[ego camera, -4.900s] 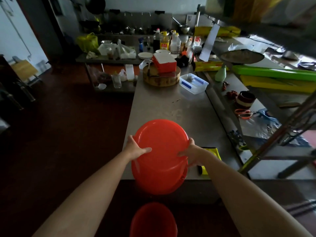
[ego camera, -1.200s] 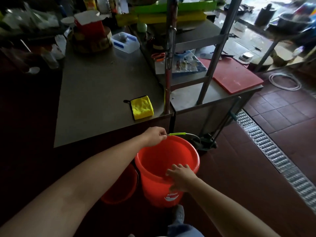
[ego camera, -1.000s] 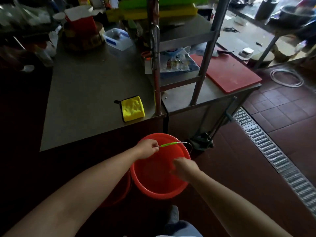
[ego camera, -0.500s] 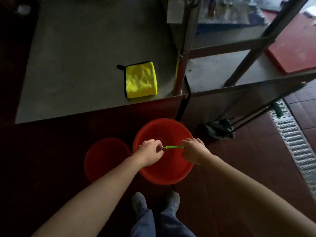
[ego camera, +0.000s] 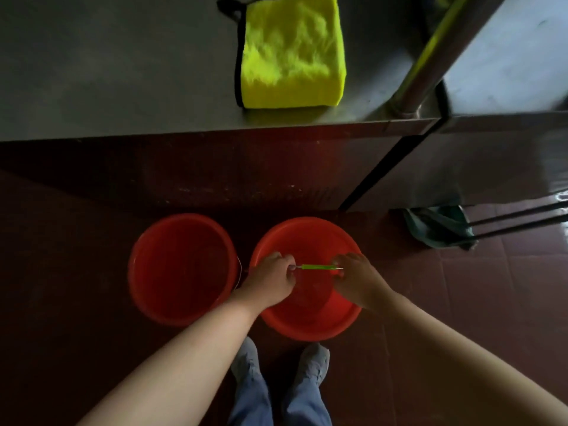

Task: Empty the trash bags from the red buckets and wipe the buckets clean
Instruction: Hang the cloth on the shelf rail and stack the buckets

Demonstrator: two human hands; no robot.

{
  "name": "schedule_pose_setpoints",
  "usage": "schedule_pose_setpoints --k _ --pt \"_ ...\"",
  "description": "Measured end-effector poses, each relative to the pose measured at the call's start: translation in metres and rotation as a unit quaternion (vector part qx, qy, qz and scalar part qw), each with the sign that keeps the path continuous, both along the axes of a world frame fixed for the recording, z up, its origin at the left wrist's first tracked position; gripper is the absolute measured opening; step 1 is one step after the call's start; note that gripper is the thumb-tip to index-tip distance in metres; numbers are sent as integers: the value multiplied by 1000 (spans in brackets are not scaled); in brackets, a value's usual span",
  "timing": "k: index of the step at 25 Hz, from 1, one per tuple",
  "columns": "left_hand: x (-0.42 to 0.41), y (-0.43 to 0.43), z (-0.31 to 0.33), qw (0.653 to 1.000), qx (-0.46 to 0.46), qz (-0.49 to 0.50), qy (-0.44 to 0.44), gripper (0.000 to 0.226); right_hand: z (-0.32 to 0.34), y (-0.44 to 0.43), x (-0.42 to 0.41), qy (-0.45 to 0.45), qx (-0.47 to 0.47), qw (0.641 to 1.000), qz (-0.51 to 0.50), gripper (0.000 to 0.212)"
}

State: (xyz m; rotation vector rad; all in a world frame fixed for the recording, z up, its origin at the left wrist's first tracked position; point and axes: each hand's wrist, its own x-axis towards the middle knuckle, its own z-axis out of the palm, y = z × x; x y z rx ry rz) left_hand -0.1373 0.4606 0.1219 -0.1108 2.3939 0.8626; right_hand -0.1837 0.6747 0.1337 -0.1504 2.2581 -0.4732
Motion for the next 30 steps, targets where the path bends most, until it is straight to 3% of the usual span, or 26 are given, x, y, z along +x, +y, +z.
schedule_pose_setpoints --k 10,13,17,20,22,24,26,28,30 --pt "4 6 -66 999 -12 28 -20 39 -74 -8 -11 19 28 999 14 43" --pt "11 1 -73 999 -4 17 -31 44 -77 -7 -9 35 -35 999 -21 20" --pt "28 -3 -74 996 4 47 -73 48 -71 -1 10 -7 -88 986 -145 39" --pt "51 -3 -83 984 -72 -58 -150 67 -86 7 50 11 -19 999 -47 37" --pt "67 -3 -90 969 -100 -89 -209 73 -110 11 80 -44 54 997 16 51" --pt "79 -2 -96 952 -97 -97 -275 73 -137 14 107 -157 95 982 34 70" --pt "91 2 -100 929 -80 -105 -345 70 -159 17 131 -235 84 967 40 79" --pt "101 4 -109 927 -64 -76 -361 67 -166 18 142 -248 51 967 -23 66" --pt "100 4 -108 944 -62 -27 -322 65 -163 17 142 -208 25 975 -68 50"
